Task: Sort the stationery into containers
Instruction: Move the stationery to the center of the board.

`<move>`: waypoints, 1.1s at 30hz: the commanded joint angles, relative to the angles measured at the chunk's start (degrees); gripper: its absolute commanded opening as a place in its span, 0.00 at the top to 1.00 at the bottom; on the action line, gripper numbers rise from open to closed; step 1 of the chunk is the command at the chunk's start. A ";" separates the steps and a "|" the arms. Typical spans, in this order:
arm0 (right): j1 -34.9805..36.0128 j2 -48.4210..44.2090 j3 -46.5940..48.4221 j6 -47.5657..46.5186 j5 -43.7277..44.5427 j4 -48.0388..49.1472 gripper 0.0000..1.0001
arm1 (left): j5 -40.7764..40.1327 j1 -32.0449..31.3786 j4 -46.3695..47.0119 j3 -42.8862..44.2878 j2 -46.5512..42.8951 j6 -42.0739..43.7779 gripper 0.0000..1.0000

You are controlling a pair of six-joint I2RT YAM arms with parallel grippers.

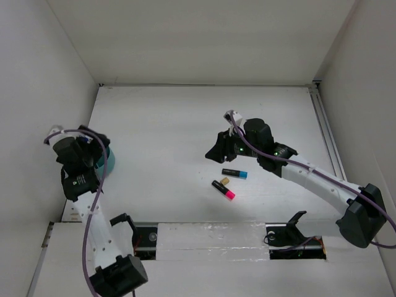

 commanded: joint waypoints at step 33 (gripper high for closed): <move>-2.23 -6.78 7.61 5.38 34.54 -27.48 0.43 | 23.25 -19.20 -9.67 -0.07 -4.61 2.79 0.00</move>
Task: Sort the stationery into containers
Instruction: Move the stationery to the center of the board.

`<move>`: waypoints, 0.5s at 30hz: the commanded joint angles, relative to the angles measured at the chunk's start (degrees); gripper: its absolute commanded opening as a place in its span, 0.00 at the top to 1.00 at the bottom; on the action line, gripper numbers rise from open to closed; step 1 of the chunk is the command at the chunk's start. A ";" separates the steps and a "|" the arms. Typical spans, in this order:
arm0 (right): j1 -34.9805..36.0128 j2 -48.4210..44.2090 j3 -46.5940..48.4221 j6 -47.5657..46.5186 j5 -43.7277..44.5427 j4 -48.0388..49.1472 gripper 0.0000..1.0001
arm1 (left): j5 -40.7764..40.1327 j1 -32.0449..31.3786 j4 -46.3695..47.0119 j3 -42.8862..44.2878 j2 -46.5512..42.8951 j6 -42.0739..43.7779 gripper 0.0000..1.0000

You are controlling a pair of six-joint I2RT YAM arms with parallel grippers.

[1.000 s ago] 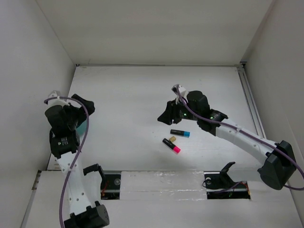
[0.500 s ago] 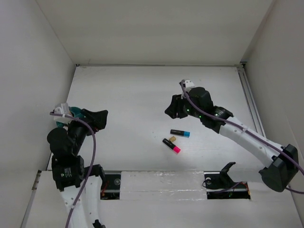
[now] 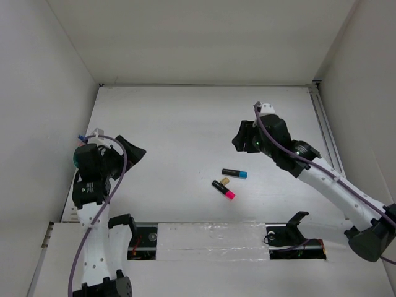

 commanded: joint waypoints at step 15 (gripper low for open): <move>-1.70 10.34 -12.39 -5.65 -0.88 7.48 0.44 | -13.91 -29.41 14.41 17.67 33.18 -5.06 0.00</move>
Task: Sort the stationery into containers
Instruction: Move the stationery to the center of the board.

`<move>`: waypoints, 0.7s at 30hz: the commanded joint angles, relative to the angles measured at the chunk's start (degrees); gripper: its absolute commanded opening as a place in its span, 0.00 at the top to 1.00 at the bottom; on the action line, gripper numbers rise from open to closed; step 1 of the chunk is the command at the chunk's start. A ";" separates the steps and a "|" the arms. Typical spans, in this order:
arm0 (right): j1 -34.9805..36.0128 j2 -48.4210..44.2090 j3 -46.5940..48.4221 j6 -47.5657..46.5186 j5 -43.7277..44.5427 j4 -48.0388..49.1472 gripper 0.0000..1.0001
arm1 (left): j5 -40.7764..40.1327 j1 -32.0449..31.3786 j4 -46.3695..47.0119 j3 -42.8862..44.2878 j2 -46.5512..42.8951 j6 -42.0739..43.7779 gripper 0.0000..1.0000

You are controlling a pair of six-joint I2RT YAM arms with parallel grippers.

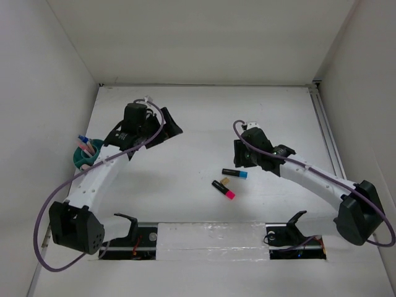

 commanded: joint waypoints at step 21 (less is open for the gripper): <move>-6.73 10.20 -3.88 -6.13 -10.59 5.49 0.33 | -7.83 -0.12 -1.67 -3.05 -3.89 10.04 0.00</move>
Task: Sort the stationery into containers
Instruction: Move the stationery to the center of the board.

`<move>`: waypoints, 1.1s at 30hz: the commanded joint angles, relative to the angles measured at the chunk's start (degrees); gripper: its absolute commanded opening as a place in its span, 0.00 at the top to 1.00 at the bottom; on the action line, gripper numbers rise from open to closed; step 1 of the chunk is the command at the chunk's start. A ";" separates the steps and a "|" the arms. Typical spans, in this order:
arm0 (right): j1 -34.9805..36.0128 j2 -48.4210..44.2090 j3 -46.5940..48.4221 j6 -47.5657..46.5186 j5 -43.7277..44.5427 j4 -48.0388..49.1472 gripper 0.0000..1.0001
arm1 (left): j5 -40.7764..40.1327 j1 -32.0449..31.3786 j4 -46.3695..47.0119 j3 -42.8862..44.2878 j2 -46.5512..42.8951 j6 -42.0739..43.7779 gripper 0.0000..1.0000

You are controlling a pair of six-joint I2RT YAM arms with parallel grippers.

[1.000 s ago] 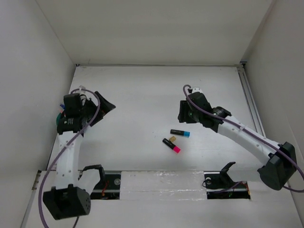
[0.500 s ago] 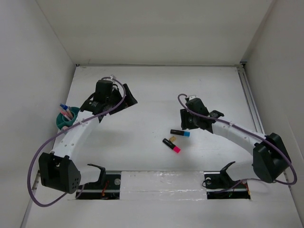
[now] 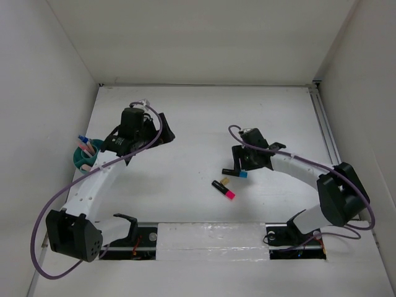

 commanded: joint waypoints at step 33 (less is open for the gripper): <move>21.02 1.24 12.71 115.75 39.30 -35.17 0.15 | -4.16 0.06 0.85 -2.67 -4.05 1.21 0.00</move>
